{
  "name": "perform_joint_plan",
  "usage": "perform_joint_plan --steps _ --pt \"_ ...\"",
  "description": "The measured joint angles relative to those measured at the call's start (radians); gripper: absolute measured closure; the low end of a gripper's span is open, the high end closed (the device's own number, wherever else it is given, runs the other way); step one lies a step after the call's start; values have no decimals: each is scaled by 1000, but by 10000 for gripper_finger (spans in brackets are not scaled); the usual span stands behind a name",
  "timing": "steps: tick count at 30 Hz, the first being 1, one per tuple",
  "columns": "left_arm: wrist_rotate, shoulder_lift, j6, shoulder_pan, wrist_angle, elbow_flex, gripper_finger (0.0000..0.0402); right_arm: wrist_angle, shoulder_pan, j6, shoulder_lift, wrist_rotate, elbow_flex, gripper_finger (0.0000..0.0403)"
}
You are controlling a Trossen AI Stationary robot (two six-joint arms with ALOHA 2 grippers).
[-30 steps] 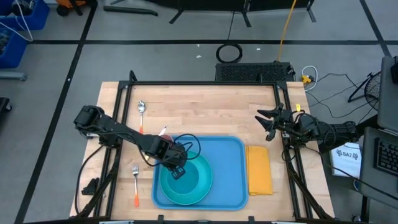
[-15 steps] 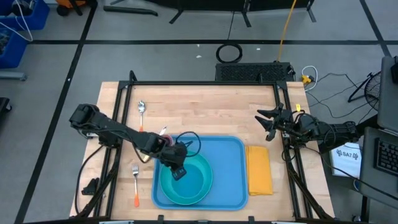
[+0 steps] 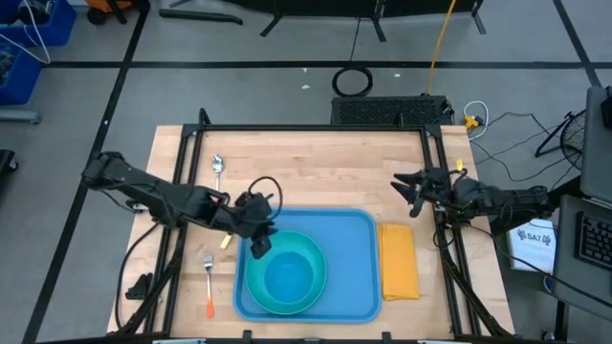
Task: Set up tray
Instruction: Put the yellow napkin on the blue serving tray to the top right of the green plate
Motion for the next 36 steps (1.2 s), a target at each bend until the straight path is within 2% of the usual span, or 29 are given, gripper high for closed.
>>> perform_joint_plan --steps 3,6,10,17,20,23,27,36 --pt "-122 -13 112 -29 -6 0 289 -316 0 239 36 -12 70 265" --pt "-241 -15 205 -43 30 0 289 -376 0 390 94 -47 87 273" --pt "-286 -15 286 -33 101 -30 289 -458 0 557 211 -157 96 289" --pt "-257 -34 318 19 224 -169 289 -506 0 702 489 -386 101 324" --pt "-216 -81 335 42 273 -239 289 -535 2 727 582 -464 140 335" --pt "-184 -161 376 60 369 -300 289 -644 23 756 651 -470 209 349" --pt "-154 -275 421 72 465 -408 289 -650 91 840 694 -498 250 367" --pt "-75 -585 526 80 788 -764 289 -659 248 1047 718 -488 255 396"
